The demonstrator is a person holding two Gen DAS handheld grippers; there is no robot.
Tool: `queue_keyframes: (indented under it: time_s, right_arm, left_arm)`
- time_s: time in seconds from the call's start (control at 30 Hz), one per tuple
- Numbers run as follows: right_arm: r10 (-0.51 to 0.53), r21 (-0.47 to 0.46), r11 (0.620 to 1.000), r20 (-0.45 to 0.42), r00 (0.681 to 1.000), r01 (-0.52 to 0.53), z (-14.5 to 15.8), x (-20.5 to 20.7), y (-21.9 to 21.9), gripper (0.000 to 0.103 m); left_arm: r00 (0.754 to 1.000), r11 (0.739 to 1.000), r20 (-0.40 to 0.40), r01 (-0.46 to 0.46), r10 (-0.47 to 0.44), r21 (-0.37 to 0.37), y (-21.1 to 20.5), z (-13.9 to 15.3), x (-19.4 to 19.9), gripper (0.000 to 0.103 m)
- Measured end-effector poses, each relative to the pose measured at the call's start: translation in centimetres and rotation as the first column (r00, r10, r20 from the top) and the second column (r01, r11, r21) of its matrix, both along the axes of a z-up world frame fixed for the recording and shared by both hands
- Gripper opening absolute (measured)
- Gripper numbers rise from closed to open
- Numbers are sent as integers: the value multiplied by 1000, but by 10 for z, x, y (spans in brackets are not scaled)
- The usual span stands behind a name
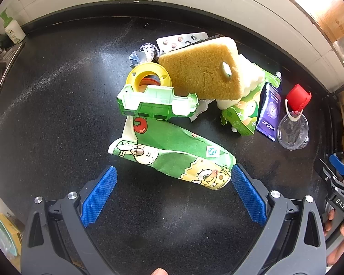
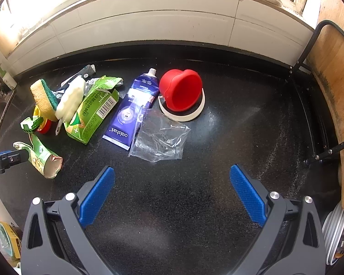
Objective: Collect trash
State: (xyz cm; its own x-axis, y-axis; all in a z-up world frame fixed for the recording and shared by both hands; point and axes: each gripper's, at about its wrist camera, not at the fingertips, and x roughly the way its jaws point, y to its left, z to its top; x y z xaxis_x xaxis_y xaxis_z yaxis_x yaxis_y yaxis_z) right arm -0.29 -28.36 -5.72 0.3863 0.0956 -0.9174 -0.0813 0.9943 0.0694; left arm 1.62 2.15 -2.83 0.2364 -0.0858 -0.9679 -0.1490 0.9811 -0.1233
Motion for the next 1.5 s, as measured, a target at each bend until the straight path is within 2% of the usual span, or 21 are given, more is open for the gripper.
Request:
queue_keyframes:
  time_s: [0.67,1.5]
  right_arm:
    - [-5,17,1000,23,1000,5,0,-2,-1,97]
    - [-12,9,1000,1,1000,12,-5,-1,-3,97]
  left_arm:
    - [1000,1000,-2,4,-4,6,-2,-1,-1,97]
    - [1000,1000,-11,12,-12,22,-4,-6,-1,97]
